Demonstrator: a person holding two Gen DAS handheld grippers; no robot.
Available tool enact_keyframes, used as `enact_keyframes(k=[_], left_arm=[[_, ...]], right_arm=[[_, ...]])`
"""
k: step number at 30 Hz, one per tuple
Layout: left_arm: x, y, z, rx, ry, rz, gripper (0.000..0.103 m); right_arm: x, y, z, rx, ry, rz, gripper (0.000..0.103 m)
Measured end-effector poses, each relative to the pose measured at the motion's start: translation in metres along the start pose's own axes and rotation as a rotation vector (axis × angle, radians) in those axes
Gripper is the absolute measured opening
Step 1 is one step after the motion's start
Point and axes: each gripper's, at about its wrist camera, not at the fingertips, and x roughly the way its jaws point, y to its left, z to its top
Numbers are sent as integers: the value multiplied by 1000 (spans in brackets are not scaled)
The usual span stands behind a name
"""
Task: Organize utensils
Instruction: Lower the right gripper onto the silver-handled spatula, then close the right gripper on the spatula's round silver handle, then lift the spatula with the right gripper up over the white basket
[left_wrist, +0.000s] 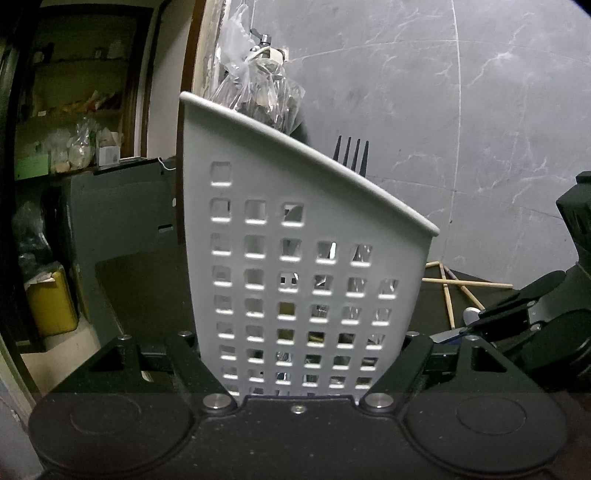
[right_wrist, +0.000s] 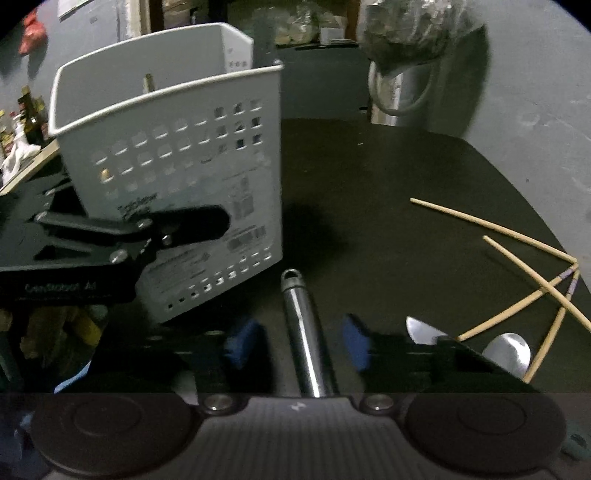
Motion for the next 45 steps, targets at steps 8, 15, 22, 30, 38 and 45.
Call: enact_keyframes(k=[8, 15, 22, 30, 38, 45], left_arm=[[1, 2, 1, -5, 3, -2, 78], [2, 2, 1, -4, 3, -1, 78], [3, 2, 2, -1, 6, 1, 78], [4, 2, 3, 3, 8, 4, 78], [5, 1, 2, 3, 10, 5, 78], [5, 1, 2, 3, 10, 6, 78]], right_arm=[[1, 0, 5, 37, -14, -82, 20], [-29, -15, 6, 147, -167, -79, 20], [-64, -22, -1, 235, -420, -61, 20], [-78, -15, 0, 233, -562, -75, 20], [-83, -10, -15, 265, -604, -79, 20], [-92, -3, -21, 265, -633, -75, 20]])
